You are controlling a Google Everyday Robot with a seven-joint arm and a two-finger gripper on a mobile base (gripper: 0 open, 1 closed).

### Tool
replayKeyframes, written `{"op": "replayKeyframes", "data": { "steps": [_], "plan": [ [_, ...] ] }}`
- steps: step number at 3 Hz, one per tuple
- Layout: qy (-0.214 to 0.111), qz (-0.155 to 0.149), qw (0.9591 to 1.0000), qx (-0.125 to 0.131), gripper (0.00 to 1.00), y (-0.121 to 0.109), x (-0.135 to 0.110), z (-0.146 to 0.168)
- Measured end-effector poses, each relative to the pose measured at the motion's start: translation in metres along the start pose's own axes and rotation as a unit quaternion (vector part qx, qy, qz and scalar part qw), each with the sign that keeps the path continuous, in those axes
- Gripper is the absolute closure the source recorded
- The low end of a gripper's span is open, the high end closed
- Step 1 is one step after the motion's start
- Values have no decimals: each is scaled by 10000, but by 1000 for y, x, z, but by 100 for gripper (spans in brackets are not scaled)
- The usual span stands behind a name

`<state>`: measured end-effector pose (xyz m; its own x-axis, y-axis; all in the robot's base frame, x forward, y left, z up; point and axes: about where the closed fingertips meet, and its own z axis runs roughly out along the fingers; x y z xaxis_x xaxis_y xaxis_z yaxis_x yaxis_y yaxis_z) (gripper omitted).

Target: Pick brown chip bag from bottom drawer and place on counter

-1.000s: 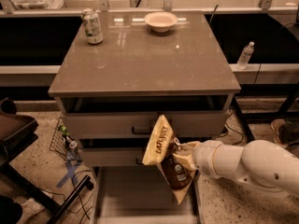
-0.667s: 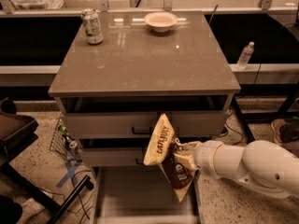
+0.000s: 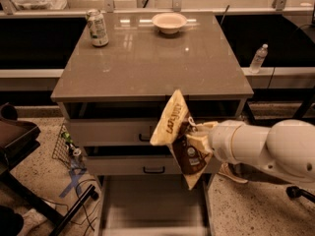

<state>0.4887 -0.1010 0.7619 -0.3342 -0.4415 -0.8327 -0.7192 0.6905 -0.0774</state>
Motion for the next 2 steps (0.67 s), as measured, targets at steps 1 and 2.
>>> {"op": "replayKeyframes", "data": {
  "steps": [1,2],
  "plan": [
    [-126,-167,9992,333,100,-11,-59,-44],
    [-171,-484,9960,726,100,-25,-126,-85]
  ]
}}
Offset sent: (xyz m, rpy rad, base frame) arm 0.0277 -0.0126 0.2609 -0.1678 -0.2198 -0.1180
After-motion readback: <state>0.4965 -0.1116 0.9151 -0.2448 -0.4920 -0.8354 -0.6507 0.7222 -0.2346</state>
